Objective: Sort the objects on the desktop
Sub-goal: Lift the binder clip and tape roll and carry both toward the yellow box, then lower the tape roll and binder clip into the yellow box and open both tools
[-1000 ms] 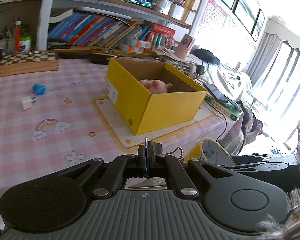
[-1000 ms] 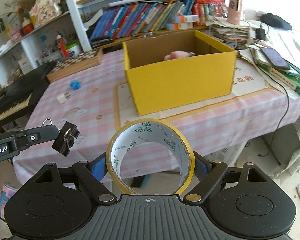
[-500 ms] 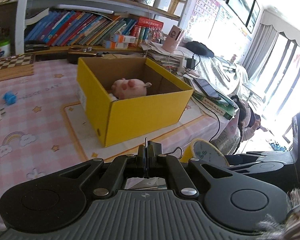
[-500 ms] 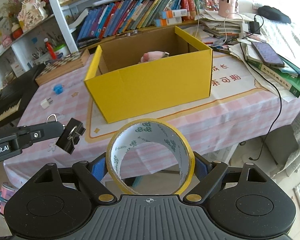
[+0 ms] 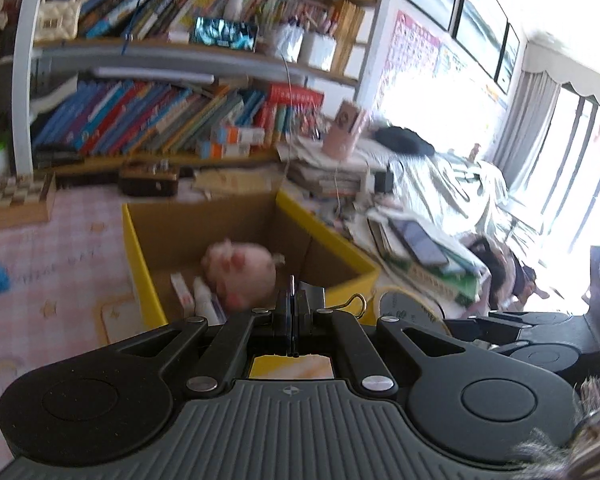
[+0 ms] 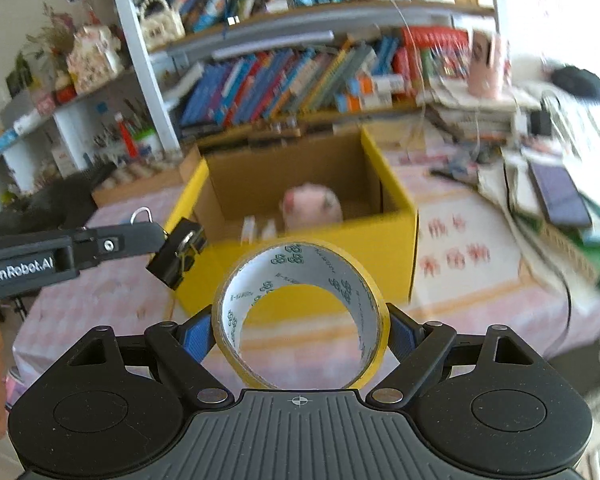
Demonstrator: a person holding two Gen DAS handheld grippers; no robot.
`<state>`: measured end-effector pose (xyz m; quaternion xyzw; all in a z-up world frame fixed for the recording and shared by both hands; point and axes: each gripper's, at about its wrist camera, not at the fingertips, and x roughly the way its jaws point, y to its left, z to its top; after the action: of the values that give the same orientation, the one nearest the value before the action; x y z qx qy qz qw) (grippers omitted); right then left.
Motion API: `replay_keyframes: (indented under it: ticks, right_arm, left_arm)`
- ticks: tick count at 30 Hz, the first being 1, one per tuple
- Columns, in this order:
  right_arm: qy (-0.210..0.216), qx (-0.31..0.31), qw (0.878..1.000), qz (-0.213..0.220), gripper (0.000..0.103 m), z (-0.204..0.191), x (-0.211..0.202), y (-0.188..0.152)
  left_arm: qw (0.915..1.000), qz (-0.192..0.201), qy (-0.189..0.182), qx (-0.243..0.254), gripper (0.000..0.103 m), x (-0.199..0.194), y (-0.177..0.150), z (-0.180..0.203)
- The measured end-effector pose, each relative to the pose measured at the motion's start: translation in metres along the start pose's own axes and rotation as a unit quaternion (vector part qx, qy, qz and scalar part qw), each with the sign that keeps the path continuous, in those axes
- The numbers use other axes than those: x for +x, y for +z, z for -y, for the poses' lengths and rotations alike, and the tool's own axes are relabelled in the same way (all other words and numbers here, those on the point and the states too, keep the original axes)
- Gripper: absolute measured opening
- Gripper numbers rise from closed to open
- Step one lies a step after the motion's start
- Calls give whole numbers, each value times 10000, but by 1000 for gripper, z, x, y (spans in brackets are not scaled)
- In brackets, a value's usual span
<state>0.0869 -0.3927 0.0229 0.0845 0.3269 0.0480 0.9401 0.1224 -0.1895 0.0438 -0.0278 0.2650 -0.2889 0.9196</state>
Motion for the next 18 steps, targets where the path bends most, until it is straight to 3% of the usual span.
replay_keyframes:
  ticks: [8, 13, 18]
  right_arm:
    - [276, -231, 9981, 505, 86, 18, 22, 47]
    - [443, -417, 9965, 580, 86, 24, 45, 65]
    - [623, -606, 9949, 504, 86, 26, 70, 75]
  left_arm:
    - [9987, 201, 470, -69, 1, 26, 27, -3]
    - [9968, 45, 802, -61, 1, 49, 27, -11]
    - [9928, -242, 1150, 252, 1, 77, 18, -13]
